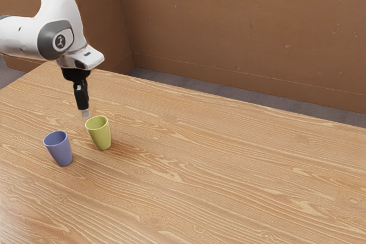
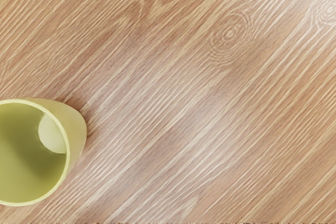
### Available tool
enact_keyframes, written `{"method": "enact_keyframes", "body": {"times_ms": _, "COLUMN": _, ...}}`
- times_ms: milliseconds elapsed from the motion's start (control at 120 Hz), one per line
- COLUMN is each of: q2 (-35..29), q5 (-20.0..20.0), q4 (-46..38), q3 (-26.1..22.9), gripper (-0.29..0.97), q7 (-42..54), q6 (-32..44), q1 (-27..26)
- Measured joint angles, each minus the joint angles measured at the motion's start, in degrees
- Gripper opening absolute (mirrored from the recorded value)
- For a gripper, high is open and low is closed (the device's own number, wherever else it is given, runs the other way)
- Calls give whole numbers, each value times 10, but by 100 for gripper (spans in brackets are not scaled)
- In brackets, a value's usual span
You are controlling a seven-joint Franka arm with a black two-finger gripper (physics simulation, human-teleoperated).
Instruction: Place the left cup onto the right cup
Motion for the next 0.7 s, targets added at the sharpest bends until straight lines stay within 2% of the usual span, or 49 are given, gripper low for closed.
{"method": "enact_keyframes", "body": {"times_ms": 408, "q2": -16, "q5": 3, "q4": -73, "q3": 0, "gripper": 68, "q7": -17, "q6": 49, "q1": 37}}
{"method": "enact_keyframes", "body": {"times_ms": 700, "q2": -39, "q5": 9, "q4": -120, "q3": -2, "gripper": 68, "q7": -27, "q6": 75, "q1": 38}}
